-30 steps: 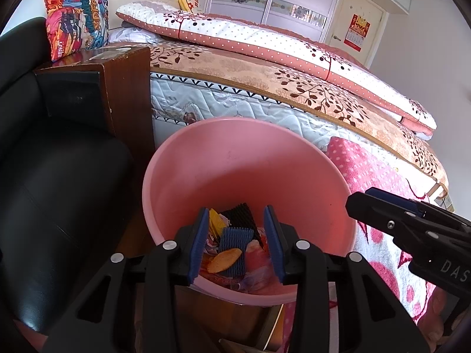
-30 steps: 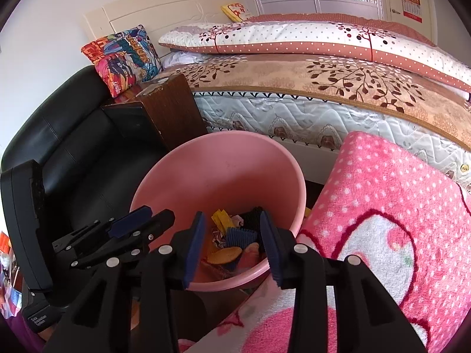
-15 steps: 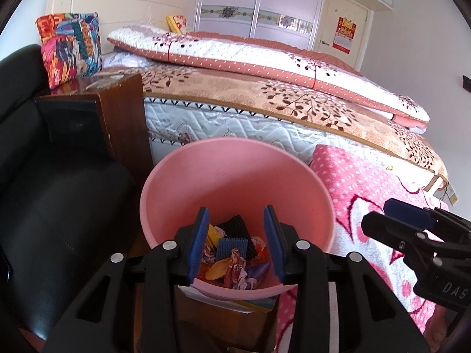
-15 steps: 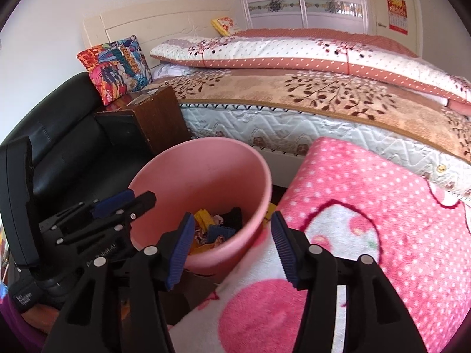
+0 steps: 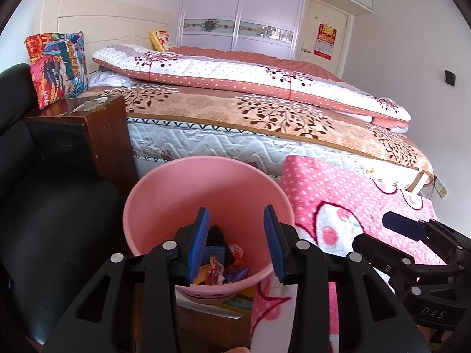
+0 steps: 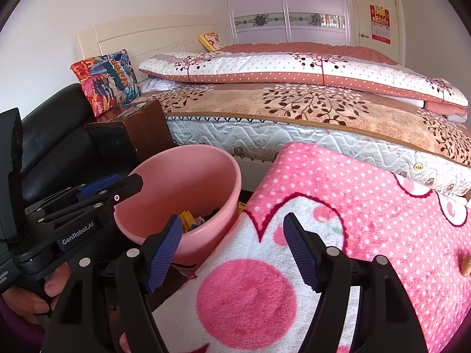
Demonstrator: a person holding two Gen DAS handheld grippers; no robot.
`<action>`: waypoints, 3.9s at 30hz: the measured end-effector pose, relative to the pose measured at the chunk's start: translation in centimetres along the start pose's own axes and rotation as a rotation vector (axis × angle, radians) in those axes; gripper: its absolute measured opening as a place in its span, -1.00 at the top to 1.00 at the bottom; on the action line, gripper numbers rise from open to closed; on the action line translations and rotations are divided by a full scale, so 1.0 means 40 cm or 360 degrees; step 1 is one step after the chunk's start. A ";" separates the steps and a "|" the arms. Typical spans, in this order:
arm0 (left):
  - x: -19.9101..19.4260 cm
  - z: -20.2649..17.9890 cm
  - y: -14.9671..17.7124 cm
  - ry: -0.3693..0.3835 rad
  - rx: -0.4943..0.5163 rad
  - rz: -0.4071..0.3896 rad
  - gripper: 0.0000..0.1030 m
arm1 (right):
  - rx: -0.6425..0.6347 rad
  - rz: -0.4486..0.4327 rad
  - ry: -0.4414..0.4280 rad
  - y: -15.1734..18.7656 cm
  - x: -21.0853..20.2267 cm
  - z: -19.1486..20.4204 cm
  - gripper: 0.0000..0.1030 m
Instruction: Collect trash
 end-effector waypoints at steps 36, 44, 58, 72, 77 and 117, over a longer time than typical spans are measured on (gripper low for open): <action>0.022 -0.091 -0.001 0.0073 0.0060 0.0063 0.25 | 0.0086 -0.0057 0.0019 0.028 -0.041 -0.068 -0.37; 0.029 -0.088 0.000 0.0077 0.0057 0.0070 0.25 | 0.0107 -0.0054 0.0024 0.027 -0.037 -0.074 -0.37; 0.028 -0.081 -0.003 0.0061 0.0059 0.0053 0.25 | 0.0136 -0.0088 0.0019 0.022 -0.045 -0.071 -0.37; 0.022 -0.084 -0.001 0.0060 0.0072 0.0031 0.25 | 0.0178 -0.0119 0.0014 0.021 -0.060 -0.076 -0.40; 0.024 -0.086 0.002 0.0048 0.0077 0.0034 0.25 | 0.0192 -0.0117 0.0011 0.019 -0.060 -0.079 -0.40; 0.029 -0.100 0.011 0.0055 0.0106 0.0034 0.25 | 0.0246 -0.0148 0.0011 0.019 -0.074 -0.086 -0.41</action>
Point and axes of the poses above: each gripper's, at about its wrist camera, not at the fingertips, and x roughly the way its jaws point, z to its left, y to its underside, the point moved 1 cm from there along x, roughly the way its jaws point, and after that the axes turned 12 degrees about x, right-handed, at the moved point
